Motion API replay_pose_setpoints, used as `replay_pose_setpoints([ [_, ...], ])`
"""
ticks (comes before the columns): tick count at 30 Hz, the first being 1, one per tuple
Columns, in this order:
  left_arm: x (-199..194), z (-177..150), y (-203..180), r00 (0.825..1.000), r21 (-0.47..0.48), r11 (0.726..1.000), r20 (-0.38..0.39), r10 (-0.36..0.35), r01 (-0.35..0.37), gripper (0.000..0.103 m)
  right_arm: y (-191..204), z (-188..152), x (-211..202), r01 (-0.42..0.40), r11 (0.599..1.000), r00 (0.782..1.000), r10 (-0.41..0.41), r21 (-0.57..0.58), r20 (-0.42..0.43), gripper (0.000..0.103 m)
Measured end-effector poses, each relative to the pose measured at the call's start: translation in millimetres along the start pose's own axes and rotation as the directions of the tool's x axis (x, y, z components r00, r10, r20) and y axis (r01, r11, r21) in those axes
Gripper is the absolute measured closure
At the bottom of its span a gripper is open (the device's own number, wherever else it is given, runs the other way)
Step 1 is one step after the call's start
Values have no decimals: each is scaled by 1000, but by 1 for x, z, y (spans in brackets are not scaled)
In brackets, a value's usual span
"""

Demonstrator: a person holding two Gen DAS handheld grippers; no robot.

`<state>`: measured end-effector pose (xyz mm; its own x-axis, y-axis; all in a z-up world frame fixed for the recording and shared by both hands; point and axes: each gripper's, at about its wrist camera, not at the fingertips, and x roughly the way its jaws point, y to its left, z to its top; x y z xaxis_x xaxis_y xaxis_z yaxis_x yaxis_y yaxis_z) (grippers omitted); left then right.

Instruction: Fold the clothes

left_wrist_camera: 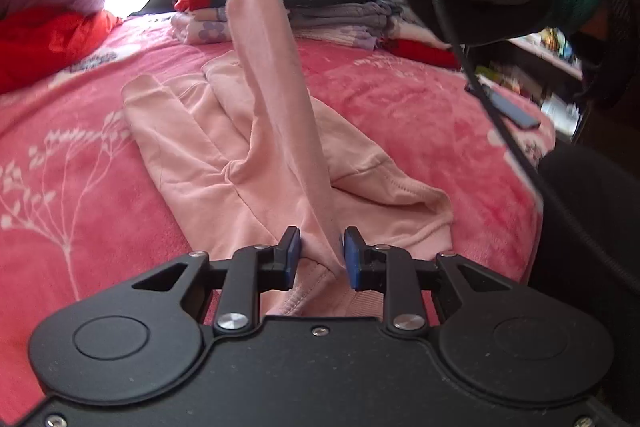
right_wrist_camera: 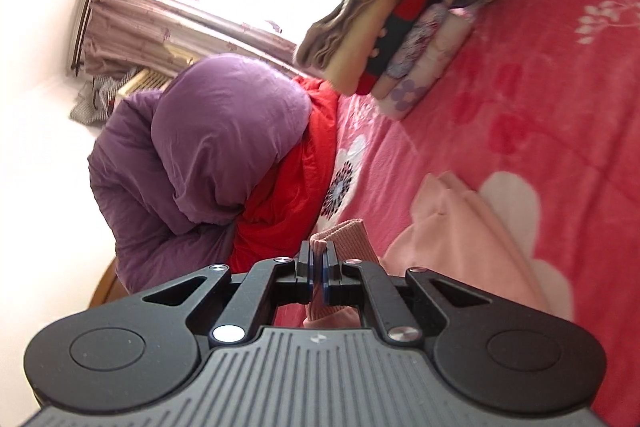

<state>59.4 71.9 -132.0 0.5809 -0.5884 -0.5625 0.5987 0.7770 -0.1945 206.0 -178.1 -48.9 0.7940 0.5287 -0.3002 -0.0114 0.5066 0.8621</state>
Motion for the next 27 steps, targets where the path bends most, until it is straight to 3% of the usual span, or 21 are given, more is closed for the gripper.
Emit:
replay_pose_setpoints([
  [7,-11,1,33,997,-201,977,38,-60,67,80,26,-7,65,64,995,996,-69,-78,-64,97],
  [12,-14,-3,64,996,-390,916,46,-77,88,80,25,-10,100,122,986,987,-132,-112,-95,97],
  [16,-10,-6,78,994,-473,874,42,-105,112,80,21,-12,122,162,976,978,-179,-144,-112,97],
  [19,-7,-5,76,991,-477,869,33,-132,132,80,16,-15,140,198,965,963,-224,-174,-147,96],
  [21,-7,-3,73,990,-469,872,32,-140,139,76,14,-17,151,209,959,953,-244,-192,-178,91],
  [22,-7,-3,72,990,-469,873,31,-137,135,68,13,-17,154,210,958,951,-247,-196,-186,88],
  [24,-9,-2,73,991,-478,869,32,-127,127,54,15,-16,156,207,956,951,-246,-207,-189,65],
  [27,-15,-1,75,992,-485,865,46,-117,125,54,23,-11,143,185,943,962,-231,-277,-144,56],
])
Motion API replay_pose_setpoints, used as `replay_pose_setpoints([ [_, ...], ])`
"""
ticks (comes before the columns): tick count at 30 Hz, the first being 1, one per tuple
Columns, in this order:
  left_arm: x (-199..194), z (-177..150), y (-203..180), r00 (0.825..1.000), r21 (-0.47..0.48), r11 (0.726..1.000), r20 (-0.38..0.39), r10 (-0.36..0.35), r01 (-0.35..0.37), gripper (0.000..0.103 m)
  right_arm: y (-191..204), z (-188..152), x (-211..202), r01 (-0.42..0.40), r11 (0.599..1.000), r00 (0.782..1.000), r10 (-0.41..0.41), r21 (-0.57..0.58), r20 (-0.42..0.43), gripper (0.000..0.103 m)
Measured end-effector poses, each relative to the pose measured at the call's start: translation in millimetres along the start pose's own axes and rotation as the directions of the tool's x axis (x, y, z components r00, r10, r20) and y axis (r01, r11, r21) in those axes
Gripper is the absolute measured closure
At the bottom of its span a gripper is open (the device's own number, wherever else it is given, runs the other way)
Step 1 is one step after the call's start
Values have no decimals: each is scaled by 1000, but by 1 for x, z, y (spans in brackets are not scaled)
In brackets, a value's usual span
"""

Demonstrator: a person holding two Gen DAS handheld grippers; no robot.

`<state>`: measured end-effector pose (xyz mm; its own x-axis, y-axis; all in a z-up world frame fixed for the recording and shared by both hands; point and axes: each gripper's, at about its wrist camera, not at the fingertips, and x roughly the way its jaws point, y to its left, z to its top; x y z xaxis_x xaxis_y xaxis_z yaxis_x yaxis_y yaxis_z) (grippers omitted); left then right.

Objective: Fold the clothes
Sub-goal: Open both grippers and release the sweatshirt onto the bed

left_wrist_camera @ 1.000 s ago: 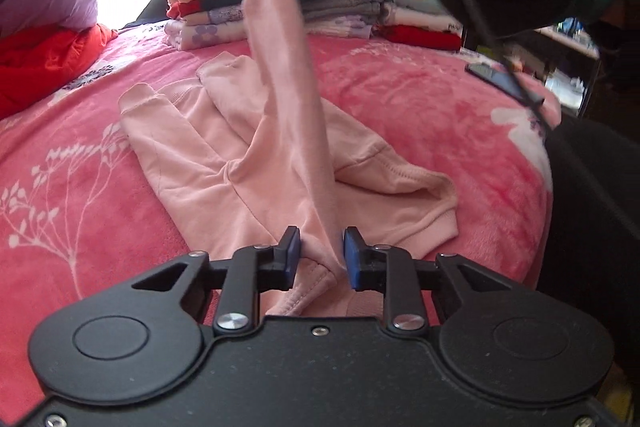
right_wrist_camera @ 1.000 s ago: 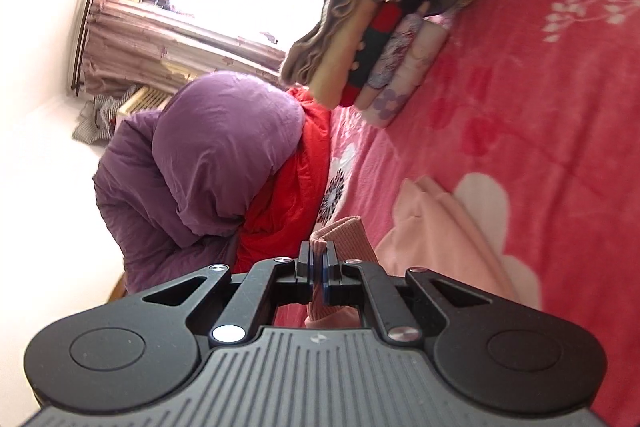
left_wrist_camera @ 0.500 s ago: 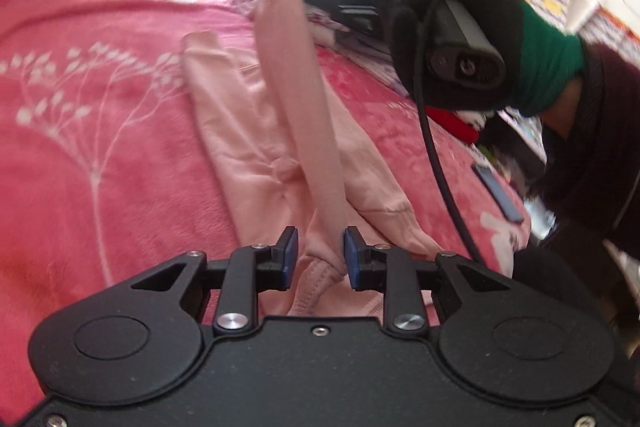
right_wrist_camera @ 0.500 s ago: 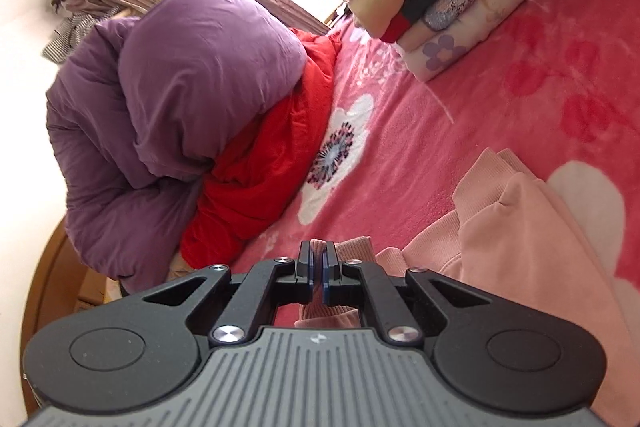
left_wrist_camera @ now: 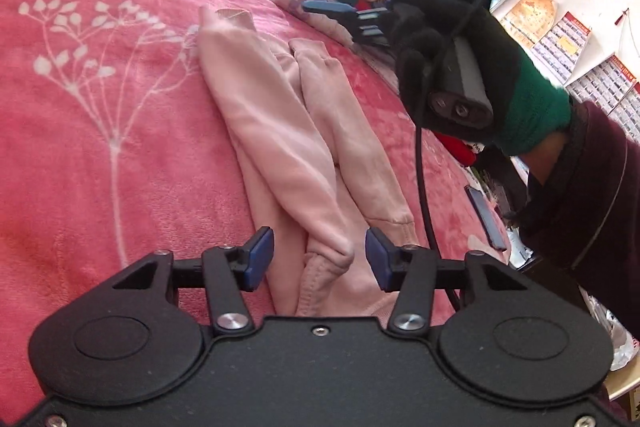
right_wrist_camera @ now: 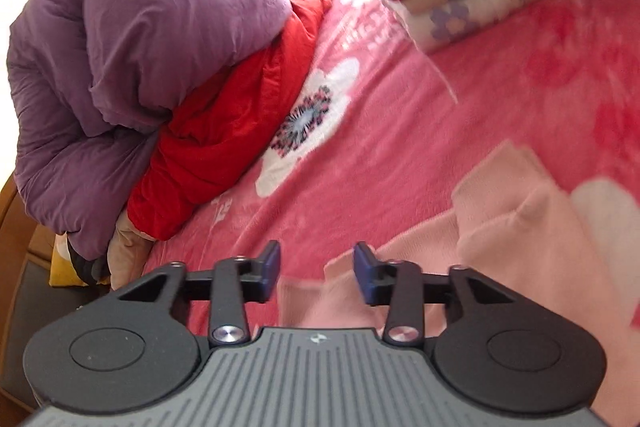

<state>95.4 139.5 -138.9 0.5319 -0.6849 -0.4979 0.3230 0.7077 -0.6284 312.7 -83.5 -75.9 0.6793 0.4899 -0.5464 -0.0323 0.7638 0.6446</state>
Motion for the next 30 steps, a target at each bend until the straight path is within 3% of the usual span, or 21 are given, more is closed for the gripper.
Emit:
replay_pose_setpoints([
  [5,-10,13,12,998,-40,999,49,33,-31,54,-12,-3,-40,-40,998,998,42,-56,37,55],
  [9,-13,38,27,990,-85,994,118,78,-68,54,-23,-39,-73,-50,977,999,53,-207,8,55],
  [14,11,85,40,976,-83,989,173,136,-123,55,-44,-82,-93,-67,945,997,52,-319,-55,55],
  [20,46,127,57,969,-86,978,146,202,-191,57,-44,-63,-68,-107,935,992,77,-339,-100,57],
  [22,52,133,66,969,-84,976,132,210,-200,62,-35,-52,-50,-117,924,990,82,-363,-112,57],
  [26,61,139,84,979,-92,981,88,182,-173,71,-16,-41,-7,-154,892,978,76,-425,-195,57],
  [28,62,141,87,984,-82,985,82,156,-149,81,-13,-41,7,-156,880,974,62,-449,-217,57],
  [30,64,143,86,988,-66,989,73,137,-132,82,-14,-42,14,-182,873,967,75,-452,-243,61],
])
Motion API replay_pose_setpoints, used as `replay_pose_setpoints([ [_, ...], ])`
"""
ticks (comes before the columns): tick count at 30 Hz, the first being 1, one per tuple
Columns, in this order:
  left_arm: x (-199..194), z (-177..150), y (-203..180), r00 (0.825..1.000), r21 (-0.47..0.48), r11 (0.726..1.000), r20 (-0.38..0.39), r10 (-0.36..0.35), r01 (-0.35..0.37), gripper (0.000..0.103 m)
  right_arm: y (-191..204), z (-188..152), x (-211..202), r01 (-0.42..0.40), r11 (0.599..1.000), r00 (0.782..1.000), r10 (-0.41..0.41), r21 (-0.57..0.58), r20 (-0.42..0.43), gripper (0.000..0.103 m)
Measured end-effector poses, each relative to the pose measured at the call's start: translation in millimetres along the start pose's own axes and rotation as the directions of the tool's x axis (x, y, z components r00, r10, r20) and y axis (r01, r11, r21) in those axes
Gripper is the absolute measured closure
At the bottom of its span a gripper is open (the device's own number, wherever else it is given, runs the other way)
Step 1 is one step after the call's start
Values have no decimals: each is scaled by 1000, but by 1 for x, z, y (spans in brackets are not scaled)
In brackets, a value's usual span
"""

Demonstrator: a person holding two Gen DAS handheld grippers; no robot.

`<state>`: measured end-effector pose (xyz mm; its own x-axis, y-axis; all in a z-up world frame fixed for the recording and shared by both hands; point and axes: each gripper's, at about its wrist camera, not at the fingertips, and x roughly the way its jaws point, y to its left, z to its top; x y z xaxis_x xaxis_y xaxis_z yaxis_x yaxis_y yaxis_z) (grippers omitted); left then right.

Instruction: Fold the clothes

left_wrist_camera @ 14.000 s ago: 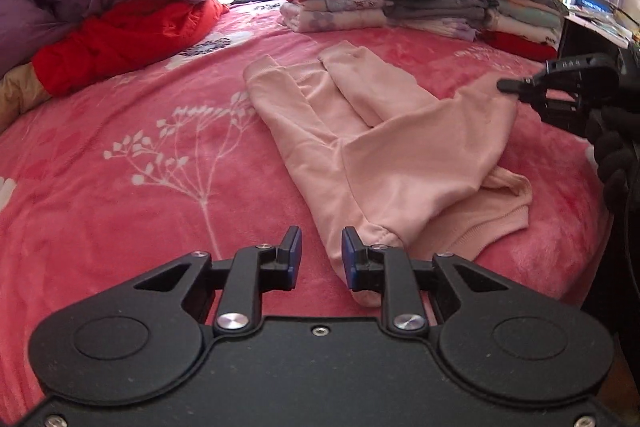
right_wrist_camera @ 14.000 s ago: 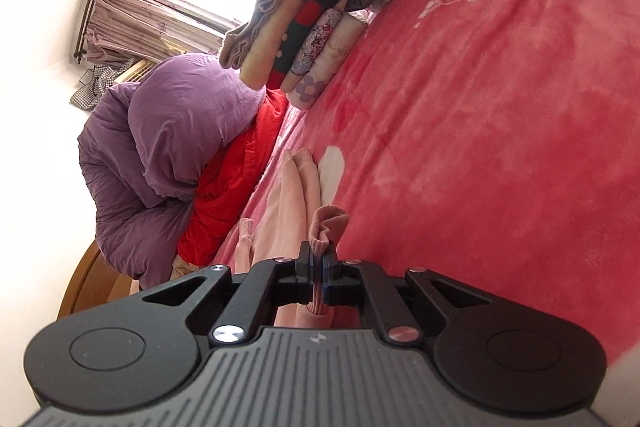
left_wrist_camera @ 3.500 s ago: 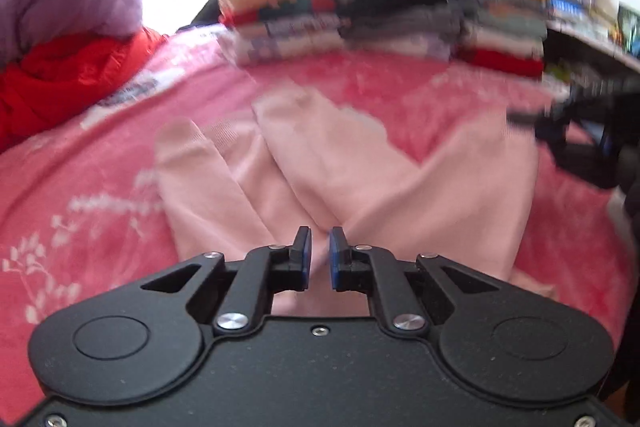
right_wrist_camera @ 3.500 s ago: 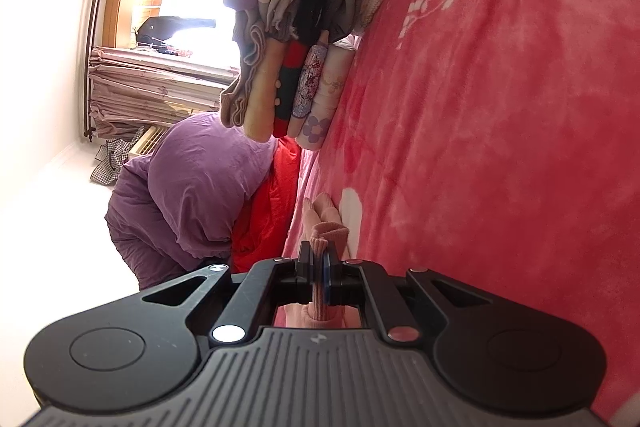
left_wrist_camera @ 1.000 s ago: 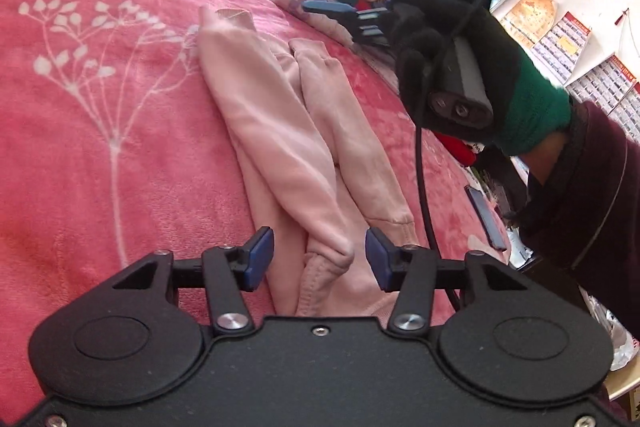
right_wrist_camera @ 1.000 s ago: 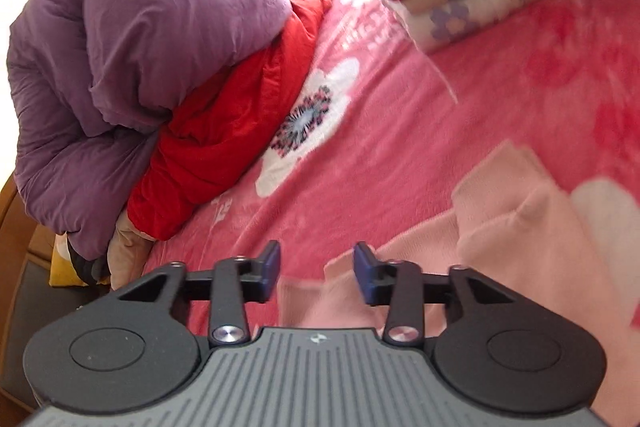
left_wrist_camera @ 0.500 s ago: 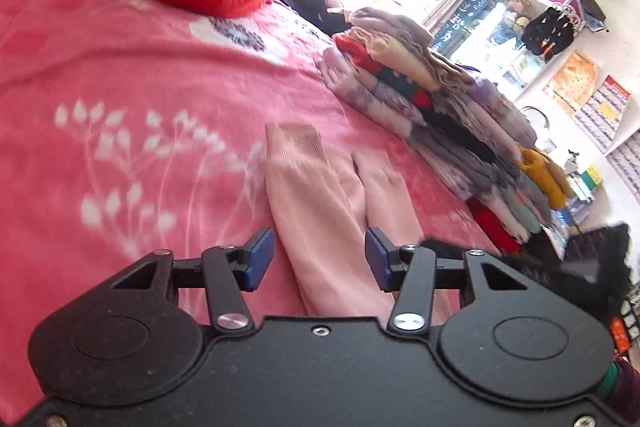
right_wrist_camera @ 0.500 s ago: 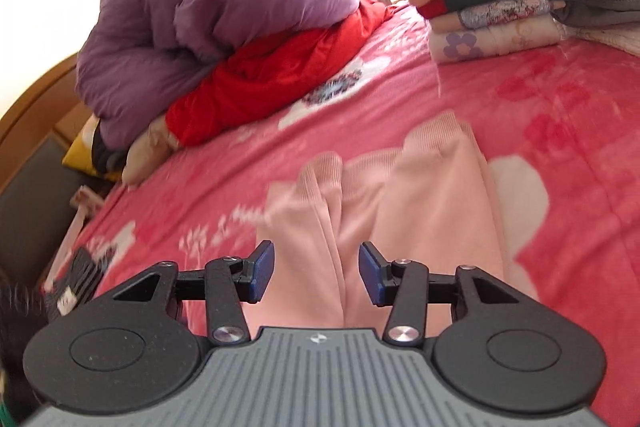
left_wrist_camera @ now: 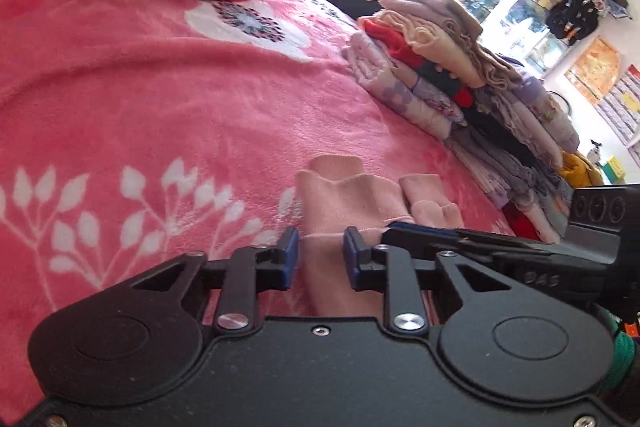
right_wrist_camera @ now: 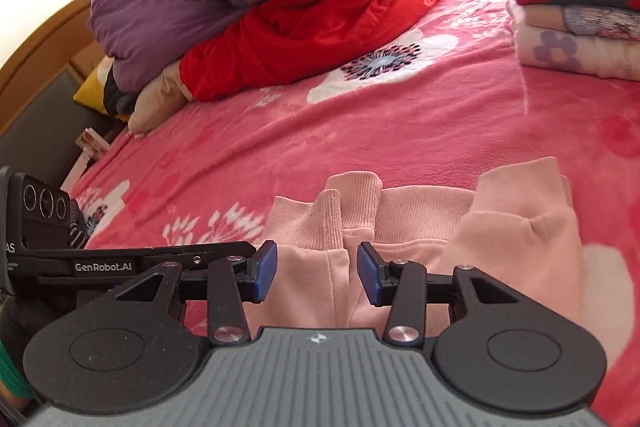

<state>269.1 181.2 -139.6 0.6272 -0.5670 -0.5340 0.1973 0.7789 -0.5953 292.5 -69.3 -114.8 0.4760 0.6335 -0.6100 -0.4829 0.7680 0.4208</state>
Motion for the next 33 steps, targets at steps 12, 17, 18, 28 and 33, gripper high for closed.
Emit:
replay_pose_setpoints([
  [12,5,2,-47,993,227,973,100,-63,39,98,-6,-12,-51,32,999,985,-36,26,170,89],
  [17,29,-2,-42,997,239,969,58,53,-65,98,-11,-13,-42,144,990,977,-142,0,160,86],
  [18,31,-3,-40,997,232,970,50,59,-69,98,-13,-13,-36,173,985,975,-170,-8,144,81],
  [28,19,10,-25,997,53,998,68,-45,41,98,-25,-17,-30,157,986,975,-165,63,148,73],
  [33,24,5,-31,999,93,994,11,-52,50,97,-27,-16,-22,134,989,984,-141,69,113,73],
])
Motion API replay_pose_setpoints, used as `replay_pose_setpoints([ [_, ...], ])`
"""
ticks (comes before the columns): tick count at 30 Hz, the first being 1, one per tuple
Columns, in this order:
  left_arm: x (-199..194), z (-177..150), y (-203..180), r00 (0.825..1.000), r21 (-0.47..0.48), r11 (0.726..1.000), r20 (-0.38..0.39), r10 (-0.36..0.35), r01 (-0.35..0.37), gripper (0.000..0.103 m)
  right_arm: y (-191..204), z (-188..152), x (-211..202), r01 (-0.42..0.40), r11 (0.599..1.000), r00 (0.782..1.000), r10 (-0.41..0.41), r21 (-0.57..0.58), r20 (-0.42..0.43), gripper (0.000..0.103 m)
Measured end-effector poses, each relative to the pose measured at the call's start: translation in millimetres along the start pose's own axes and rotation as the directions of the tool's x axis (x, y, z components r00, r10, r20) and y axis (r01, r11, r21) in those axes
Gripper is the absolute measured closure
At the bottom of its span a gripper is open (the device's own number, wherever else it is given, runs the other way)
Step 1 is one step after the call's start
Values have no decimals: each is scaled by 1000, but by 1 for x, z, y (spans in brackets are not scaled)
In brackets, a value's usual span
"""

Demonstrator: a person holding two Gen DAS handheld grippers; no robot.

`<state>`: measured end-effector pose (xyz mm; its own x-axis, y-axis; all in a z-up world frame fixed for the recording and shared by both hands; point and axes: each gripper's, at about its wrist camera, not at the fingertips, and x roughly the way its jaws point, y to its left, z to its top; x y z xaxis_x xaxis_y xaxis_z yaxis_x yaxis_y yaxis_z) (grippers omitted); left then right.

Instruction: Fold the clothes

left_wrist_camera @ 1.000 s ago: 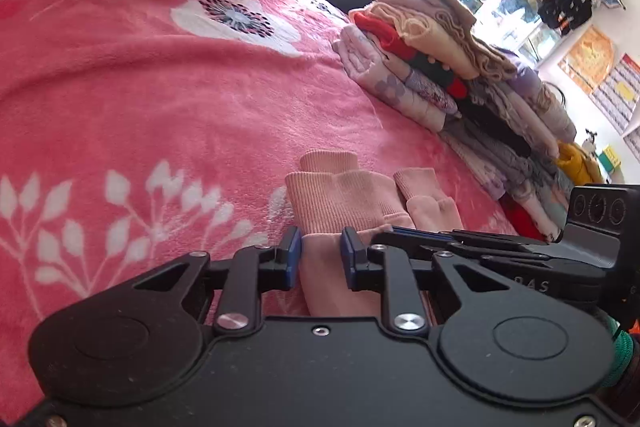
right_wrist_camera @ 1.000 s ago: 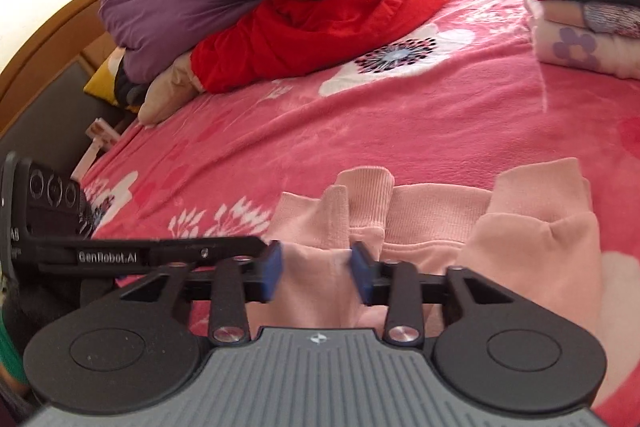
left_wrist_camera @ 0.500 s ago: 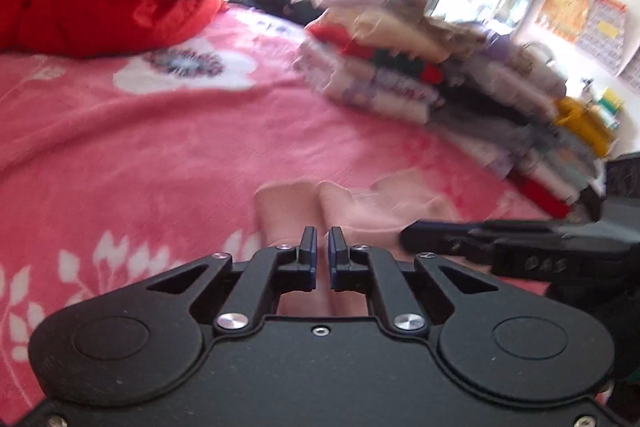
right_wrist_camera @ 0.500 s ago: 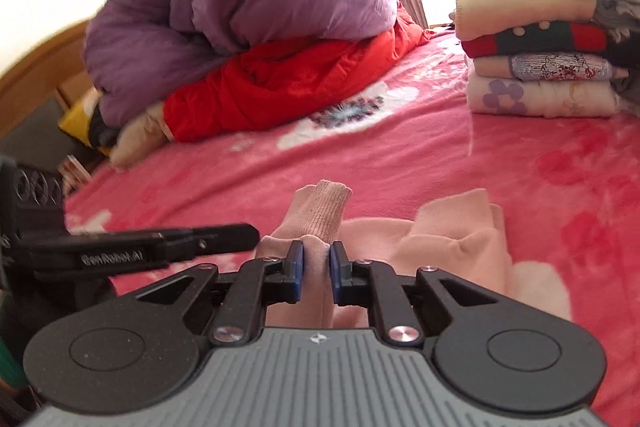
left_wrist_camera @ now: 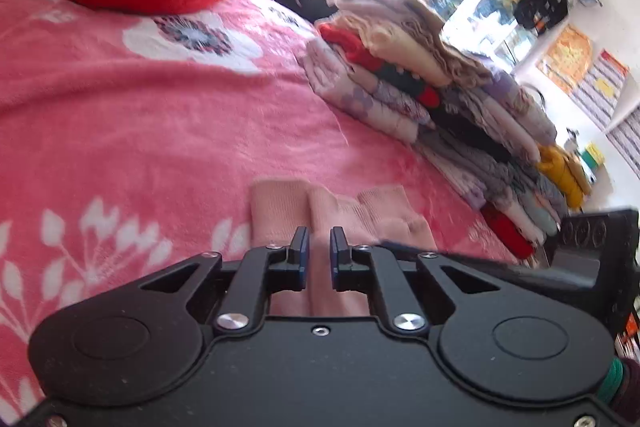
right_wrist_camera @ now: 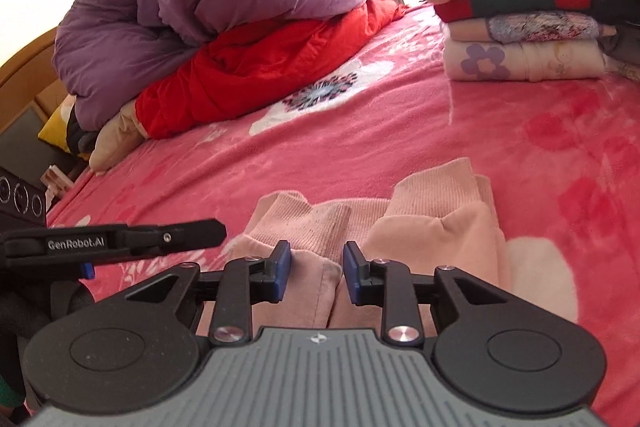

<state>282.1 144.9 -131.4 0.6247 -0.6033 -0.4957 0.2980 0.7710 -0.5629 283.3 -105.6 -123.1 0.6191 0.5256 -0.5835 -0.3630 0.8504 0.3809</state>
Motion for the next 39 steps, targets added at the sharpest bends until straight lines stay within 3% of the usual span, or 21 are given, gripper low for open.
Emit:
replay_pose_setpoints([
  [3,-14,-4,-3,1000,0,1000,-27,1,-1,97,1,0,3,-19,1000,1000,19,-8,-9,84],
  [8,-68,-36,-25,995,65,996,-85,-52,57,92,6,4,2,-19,999,1000,19,-41,2,87],
  [12,-88,-75,-40,985,101,992,-161,-57,74,85,10,6,-2,-11,998,1000,12,-64,14,87],
  [15,-95,-104,-38,975,87,995,-221,-31,51,84,12,6,-6,-1,997,1000,2,-77,24,87],
  [20,-98,-128,-43,961,48,993,-260,-91,107,84,16,6,-13,8,996,999,-4,-93,41,87],
  [25,-83,-134,-48,949,84,990,-303,-87,117,84,19,9,-14,21,994,999,-16,-107,50,87],
  [29,-80,-139,-58,943,165,975,-320,-89,148,84,23,13,-10,18,990,999,-11,-137,51,87],
  [34,-73,-155,-85,942,433,892,-335,24,131,84,28,17,1,16,982,999,-10,-186,32,87],
  [37,-75,-171,-103,946,623,772,-311,96,126,85,27,16,9,-3,984,1000,2,-179,-3,87],
  [39,-76,-182,-111,948,724,678,-289,132,126,85,25,15,12,-10,985,1000,6,-173,-20,87],
])
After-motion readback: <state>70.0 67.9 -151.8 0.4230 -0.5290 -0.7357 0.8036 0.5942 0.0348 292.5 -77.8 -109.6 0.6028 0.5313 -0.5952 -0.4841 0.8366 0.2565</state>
